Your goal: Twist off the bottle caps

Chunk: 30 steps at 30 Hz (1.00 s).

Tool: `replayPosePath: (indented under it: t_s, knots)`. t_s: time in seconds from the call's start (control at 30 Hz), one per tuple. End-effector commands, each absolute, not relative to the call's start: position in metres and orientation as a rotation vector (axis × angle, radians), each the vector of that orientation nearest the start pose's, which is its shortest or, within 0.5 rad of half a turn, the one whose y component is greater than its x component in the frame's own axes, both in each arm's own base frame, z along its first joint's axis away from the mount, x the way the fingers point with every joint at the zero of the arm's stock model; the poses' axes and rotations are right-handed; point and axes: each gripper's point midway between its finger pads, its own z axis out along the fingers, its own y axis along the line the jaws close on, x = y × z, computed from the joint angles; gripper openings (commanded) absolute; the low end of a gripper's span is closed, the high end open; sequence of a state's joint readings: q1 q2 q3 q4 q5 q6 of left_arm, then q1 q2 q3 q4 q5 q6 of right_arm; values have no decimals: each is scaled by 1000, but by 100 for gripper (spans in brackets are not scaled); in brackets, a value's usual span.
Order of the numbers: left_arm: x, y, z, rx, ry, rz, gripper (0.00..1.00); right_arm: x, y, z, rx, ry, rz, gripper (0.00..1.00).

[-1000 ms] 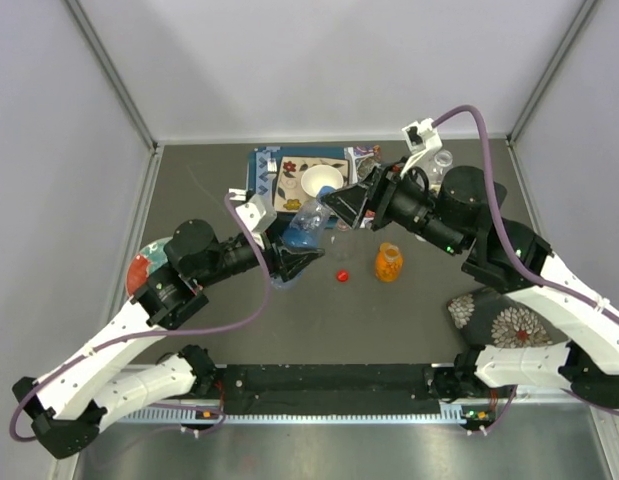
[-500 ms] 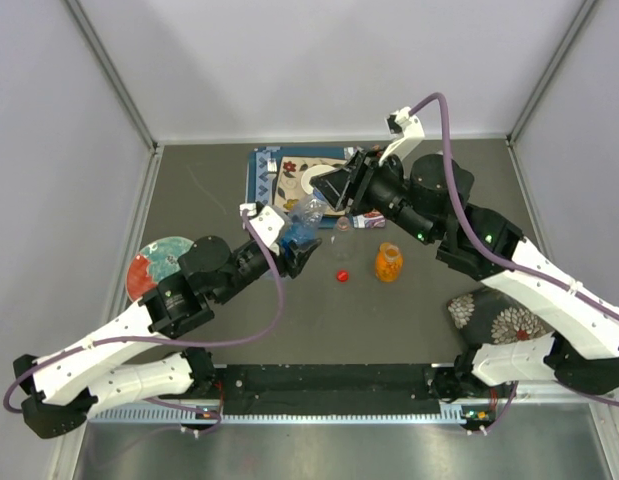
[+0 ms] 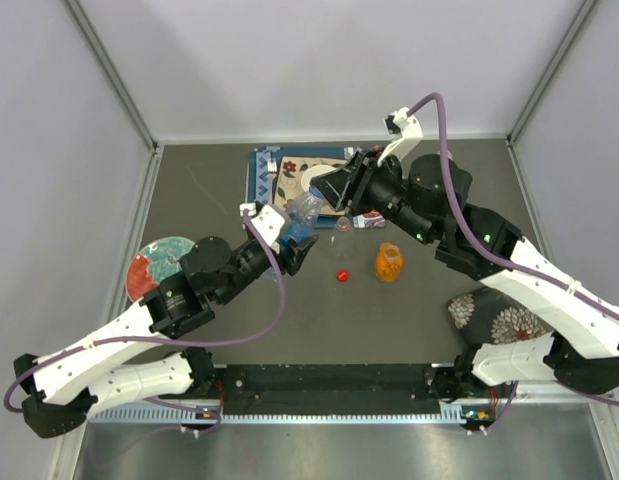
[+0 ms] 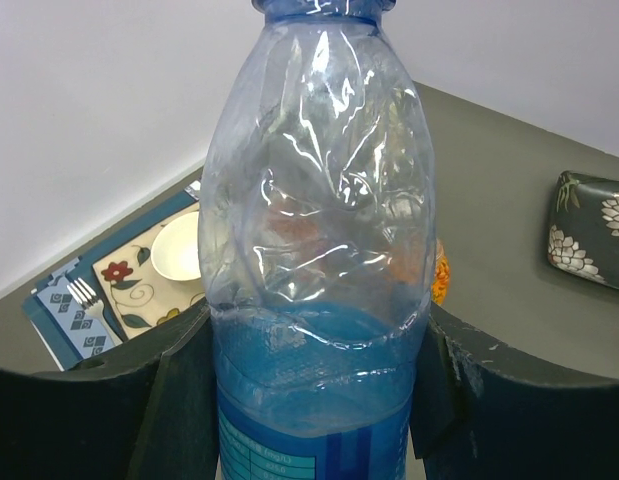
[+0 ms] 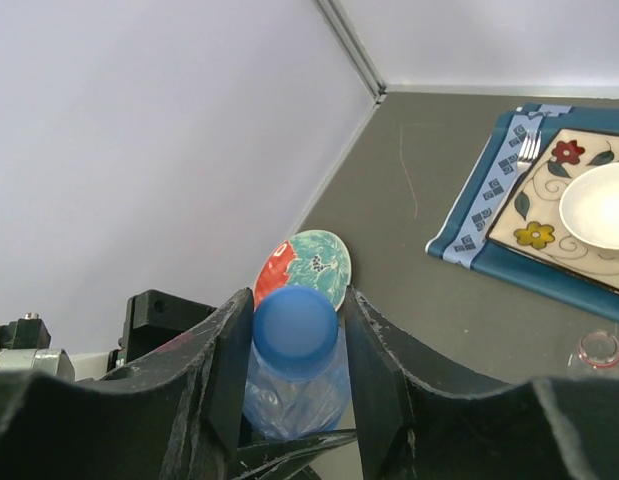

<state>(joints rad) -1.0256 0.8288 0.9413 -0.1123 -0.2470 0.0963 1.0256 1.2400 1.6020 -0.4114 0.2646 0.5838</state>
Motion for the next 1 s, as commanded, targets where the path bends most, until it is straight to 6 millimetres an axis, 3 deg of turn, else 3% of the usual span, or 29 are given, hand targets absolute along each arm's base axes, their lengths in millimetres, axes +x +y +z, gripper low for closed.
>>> replayPosePath:
  t_s: [0.0,0.13,0.23,0.27,0.33,0.53,0.7,0.73,0.97]
  knots:
    - [207,-248,376,624,1386,-552,45,222,326,459,-181,1703,1016,41]
    - [207,-247,377,623,1383,-552,45,222,327,456,-191,1712,1009,36]
    - [205,-247,379,623,1381,-561,45,221,331,451,-205,1723,1013,26]
    - [204,-248,379,626,1380,-567,45,220,333,450,-218,1727,1020,14]
    - [202,-248,383,627,1371,-584,44,219,334,449,-233,1732,1021,0]
    - [169,-255,404,697,1280,-768,43,198,344,450,-455,1687,1059,0]
    - [116,-265,424,879,1165,-1023,43,163,346,461,-775,1533,1103,0]
    - [97,-270,423,957,1140,-1120,43,151,347,461,-858,1494,1135,0]
    - [53,-266,426,1166,1064,-1453,40,97,330,456,-1220,1234,1250,0]
